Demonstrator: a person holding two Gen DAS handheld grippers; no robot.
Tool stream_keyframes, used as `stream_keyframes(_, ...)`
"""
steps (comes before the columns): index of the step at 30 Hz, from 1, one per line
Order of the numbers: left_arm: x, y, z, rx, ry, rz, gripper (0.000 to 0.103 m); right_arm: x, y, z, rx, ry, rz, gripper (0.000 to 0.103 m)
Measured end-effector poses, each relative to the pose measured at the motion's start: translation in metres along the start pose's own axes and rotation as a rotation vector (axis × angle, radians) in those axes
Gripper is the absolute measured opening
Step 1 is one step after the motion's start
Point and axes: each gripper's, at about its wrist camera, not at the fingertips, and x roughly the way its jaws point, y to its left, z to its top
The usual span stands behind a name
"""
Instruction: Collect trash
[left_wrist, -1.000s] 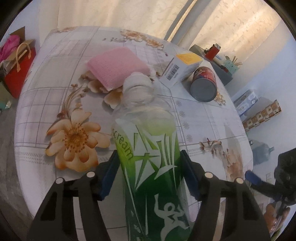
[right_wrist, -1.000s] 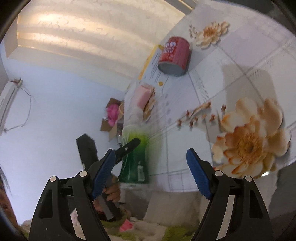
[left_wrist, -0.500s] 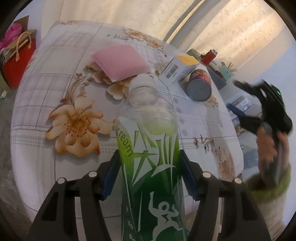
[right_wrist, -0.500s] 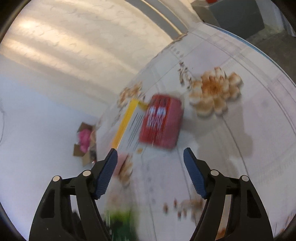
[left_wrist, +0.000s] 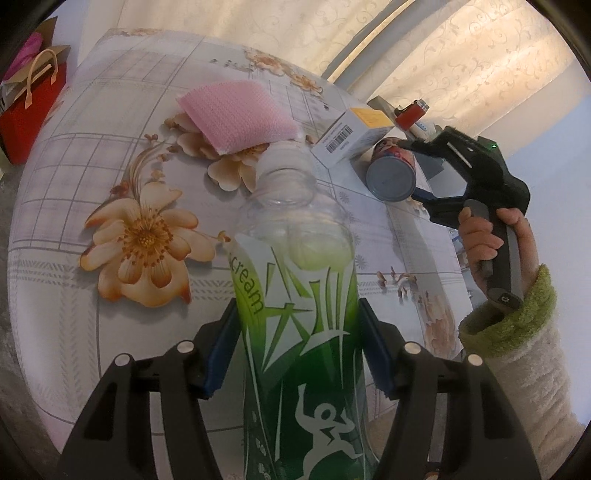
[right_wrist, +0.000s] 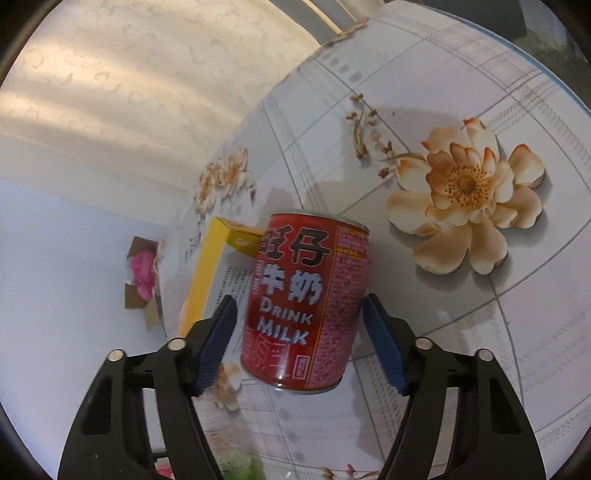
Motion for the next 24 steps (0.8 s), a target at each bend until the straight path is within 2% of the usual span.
stream_keyframes(5, 0.0, 0.0, 0.0, 0.002, -0.001, 0.003, 0.06, -0.001, -0.004, 0.001, -0.001, -0.006, 0.02, 0.061)
stream_keyframes(11, 0.0, -0.001, 0.0, 0.004, 0.0, 0.011, 0.06, -0.019, -0.009, -0.013, -0.057, 0.01, -0.009, 0.061)
stream_keyframes(16, 0.0, -0.003, 0.0, 0.004, 0.005, 0.016, 0.06, -0.035, -0.007, -0.044, -0.182, 0.056, -0.06, 0.061)
stream_keyframes(20, 0.001, -0.007, -0.001, 0.009, 0.012, 0.024, 0.06, -0.054, 0.0, -0.083, -0.332, 0.09, -0.144, 0.061)
stream_keyframes(24, 0.002, -0.009, -0.002, 0.015, 0.02, 0.032, 0.06, -0.068, 0.002, -0.119, -0.427, 0.12, -0.196, 0.061)
